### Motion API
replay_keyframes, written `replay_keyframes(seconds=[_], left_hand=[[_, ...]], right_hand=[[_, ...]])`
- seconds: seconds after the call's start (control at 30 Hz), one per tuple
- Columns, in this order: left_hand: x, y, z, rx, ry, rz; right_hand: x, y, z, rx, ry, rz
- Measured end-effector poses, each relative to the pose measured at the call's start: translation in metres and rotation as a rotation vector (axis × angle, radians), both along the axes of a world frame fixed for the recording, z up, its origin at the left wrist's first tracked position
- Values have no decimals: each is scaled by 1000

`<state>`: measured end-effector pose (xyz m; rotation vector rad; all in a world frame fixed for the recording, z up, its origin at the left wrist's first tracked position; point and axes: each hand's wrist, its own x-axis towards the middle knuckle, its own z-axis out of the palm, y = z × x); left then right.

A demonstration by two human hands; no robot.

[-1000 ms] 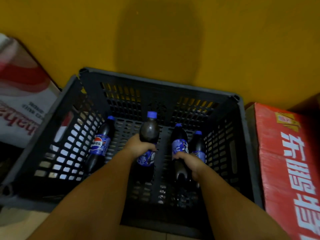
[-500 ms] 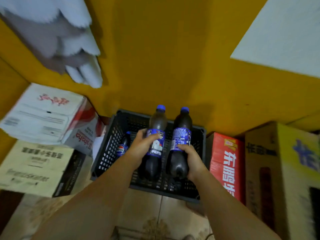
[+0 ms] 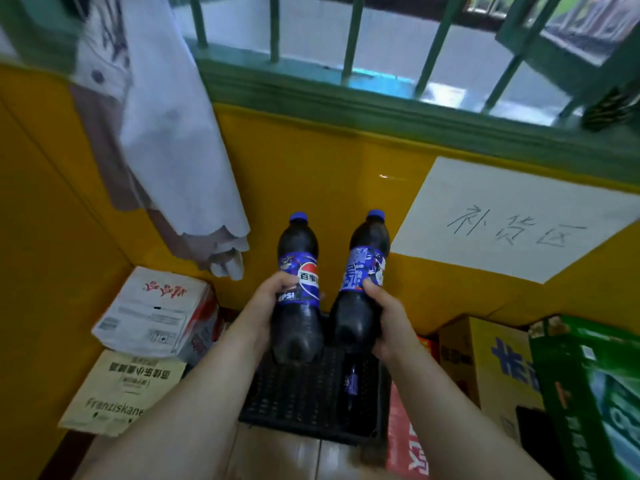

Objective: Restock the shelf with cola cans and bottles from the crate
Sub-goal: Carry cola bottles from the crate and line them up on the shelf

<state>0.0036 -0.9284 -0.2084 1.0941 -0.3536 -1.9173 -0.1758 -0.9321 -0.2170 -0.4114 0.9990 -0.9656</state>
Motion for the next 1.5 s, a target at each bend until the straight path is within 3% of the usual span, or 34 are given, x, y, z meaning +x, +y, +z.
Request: replay_keyframes(seconds=[0.1, 0.2, 0.5, 0.67, 0.9, 1.07, 1.4, 1.5], left_hand=[[7, 13, 28, -115, 75, 27], [17, 17, 52, -191, 83, 9], [36, 28, 85, -234, 72, -19], [45, 28, 100, -269, 201, 12], [65, 55, 140, -454, 178, 63], [66, 118, 164, -380, 22, 256], [51, 305, 180, -337, -312, 836], [51, 370, 192, -335, -409, 976]], right_hand=[[7, 13, 29, 1, -52, -23], [21, 25, 57, -51, 13, -49], [40, 46, 110, -287, 9, 12], [48, 51, 121, -369, 84, -51], [58, 63, 135, -281, -240, -11], [69, 87, 150, -295, -203, 212], [100, 186, 165, -731, -54, 647], [119, 234, 177, -795, -105, 770]])
